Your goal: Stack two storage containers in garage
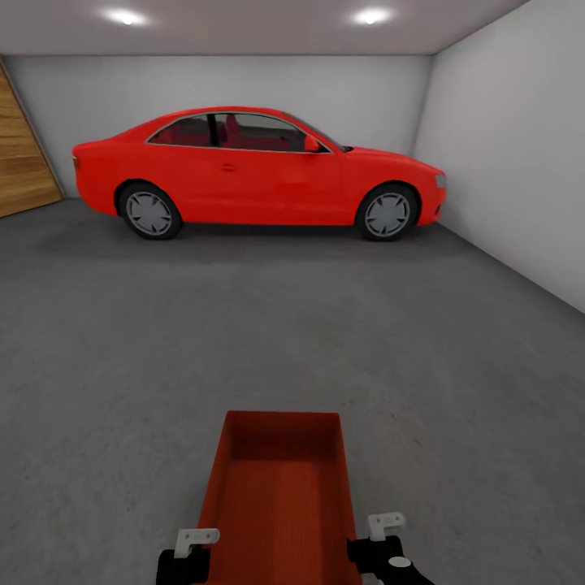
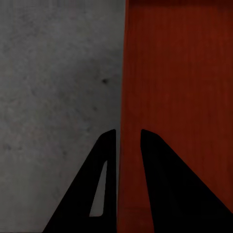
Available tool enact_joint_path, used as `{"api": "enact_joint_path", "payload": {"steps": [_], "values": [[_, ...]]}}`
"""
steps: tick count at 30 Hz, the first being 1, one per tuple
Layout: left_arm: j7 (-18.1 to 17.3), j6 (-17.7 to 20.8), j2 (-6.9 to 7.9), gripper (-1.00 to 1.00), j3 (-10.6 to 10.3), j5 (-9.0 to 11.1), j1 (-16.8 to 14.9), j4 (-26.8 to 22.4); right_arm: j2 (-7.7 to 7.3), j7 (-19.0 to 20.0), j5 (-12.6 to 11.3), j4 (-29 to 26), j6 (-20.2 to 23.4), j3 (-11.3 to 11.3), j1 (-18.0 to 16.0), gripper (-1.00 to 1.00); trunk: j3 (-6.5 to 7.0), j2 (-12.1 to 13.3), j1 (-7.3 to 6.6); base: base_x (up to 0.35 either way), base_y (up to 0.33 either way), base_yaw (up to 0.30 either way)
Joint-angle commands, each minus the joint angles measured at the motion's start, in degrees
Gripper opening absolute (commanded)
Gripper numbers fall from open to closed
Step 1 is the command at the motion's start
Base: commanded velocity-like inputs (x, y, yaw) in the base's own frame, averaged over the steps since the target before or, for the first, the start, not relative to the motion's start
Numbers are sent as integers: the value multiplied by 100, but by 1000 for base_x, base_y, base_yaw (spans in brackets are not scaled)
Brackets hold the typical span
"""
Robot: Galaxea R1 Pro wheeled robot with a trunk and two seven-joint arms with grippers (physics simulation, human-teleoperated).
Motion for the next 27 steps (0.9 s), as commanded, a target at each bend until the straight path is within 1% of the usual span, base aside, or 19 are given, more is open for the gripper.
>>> {"api": "enact_joint_path", "payload": {"steps": [1, 27], "values": [[87, -20, 5, -100, 29, -4, -4, -2, -2, -63, 25, 8, -12, 21, -4, -100, -4, -2, 3, 343, 0, 0], [85, -20, 4, -100, 29, -5, -4, -2, -3, -62, 25, 6, -12, 21, -4, -100, -4, -2, 3, 343, 0, 0]]}}
